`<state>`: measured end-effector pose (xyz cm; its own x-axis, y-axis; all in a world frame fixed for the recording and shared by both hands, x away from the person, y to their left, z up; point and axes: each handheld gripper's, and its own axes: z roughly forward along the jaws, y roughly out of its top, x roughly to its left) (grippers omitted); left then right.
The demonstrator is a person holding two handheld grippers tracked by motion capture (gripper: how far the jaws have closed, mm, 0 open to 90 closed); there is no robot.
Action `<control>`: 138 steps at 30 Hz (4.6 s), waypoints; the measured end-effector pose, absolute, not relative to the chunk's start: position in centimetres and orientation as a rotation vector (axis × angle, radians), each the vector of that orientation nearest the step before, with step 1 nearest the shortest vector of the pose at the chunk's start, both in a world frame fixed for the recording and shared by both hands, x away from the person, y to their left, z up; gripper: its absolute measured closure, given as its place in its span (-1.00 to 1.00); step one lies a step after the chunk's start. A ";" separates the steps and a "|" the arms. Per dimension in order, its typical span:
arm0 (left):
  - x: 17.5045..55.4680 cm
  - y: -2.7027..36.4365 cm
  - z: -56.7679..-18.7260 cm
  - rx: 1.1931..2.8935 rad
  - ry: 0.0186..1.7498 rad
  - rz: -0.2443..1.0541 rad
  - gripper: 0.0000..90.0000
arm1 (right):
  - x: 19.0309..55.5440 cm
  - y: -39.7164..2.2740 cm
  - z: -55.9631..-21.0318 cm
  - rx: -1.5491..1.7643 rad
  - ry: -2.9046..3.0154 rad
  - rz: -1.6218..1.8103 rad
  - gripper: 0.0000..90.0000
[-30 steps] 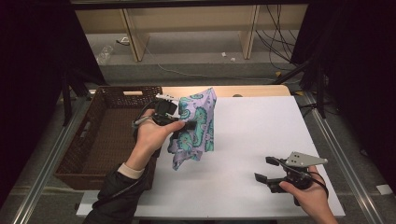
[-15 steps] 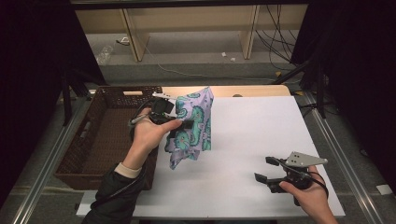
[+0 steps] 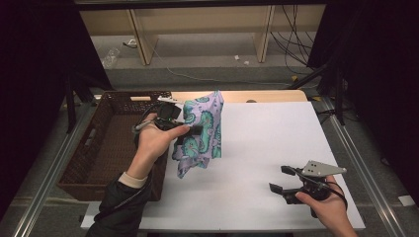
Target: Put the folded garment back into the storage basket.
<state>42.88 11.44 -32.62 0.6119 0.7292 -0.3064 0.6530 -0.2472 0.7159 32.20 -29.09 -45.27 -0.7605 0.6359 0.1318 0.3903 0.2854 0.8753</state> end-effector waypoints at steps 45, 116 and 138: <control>42.7 13.8 -31.2 1.925 1.120 0.159 0.47 | 32.2 -29.0 -45.3 0.945 2.313 1.451 -0.62; 42.1 19.3 -29.0 1.792 1.207 0.256 0.46 | 32.2 -28.9 -45.4 0.945 2.312 1.462 -0.61; 42.0 21.2 -28.7 1.746 1.259 0.297 0.46 | 32.2 -28.9 -45.3 0.948 2.317 1.455 -0.61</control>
